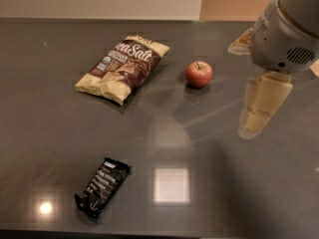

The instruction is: Move rxbar chocolate near apple

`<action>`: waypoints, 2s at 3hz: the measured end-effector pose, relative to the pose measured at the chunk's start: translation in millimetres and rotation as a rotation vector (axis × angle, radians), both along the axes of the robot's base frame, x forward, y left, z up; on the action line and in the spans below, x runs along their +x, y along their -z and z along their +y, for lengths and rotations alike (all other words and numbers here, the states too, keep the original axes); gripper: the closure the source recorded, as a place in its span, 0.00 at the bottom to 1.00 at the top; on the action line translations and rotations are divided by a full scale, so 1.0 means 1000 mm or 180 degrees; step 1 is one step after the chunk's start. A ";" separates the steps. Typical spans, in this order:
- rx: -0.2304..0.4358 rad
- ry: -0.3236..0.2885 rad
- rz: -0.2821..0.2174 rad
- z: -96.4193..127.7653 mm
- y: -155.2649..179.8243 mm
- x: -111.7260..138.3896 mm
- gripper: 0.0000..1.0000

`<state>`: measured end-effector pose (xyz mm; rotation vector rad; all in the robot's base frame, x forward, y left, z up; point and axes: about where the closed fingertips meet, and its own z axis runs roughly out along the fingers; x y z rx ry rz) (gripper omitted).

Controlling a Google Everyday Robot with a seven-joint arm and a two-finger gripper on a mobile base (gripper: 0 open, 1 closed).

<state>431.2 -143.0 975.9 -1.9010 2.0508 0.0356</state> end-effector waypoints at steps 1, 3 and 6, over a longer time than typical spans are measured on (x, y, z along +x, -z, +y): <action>0.0059 -0.0404 0.0114 0.042 0.019 -0.011 0.00; 0.0056 -0.1277 0.0386 0.128 0.075 -0.039 0.00; 0.0157 -0.1909 0.0523 0.184 0.139 -0.075 0.00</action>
Offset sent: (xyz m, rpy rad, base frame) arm -0.0428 0.1342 -0.0944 0.0120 0.1723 0.4490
